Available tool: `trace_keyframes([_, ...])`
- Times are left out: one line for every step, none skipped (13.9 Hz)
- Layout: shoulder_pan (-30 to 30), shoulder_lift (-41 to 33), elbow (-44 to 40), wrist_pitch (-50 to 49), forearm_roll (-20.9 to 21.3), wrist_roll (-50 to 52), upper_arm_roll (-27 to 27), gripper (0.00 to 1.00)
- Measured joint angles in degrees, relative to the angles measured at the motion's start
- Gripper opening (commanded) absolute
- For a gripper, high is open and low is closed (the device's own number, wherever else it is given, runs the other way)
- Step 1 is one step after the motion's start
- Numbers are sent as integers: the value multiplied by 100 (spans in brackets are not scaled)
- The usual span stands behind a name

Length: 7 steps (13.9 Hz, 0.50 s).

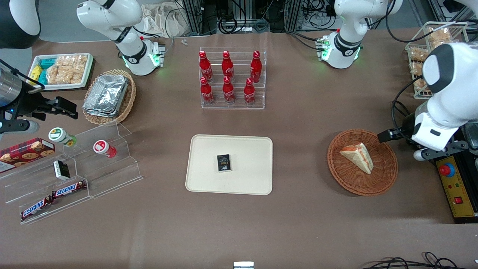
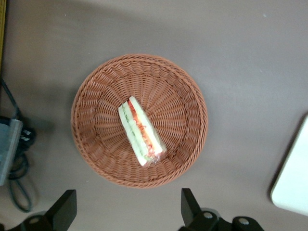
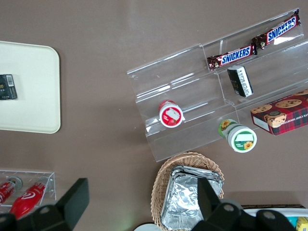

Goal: Place sandwich from basket to tray
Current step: 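Lower the open left gripper over the sandwich in the wicker basket, then close the left gripper on the sandwich's crust edge and lift it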

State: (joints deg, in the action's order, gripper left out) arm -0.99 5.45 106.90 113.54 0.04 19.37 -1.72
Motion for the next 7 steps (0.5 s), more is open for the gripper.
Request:
trace_keyframes([0,2,193,265,0,295,0,98])
trace_keyframes([0,6,356,486,0,578,0,98])
trace_keyframes([0,20,499,701,0,860,0,98])
trace_keyframes([1,48,612,903,0,1146,0,98])
trace_keyframes([3,100,693,1077,0,1446,1,98])
trace_keyframes([6,181,737,1235,0,1756,4,98])
trace_keyframes([7,282,761,1393,0,2065,6,98])
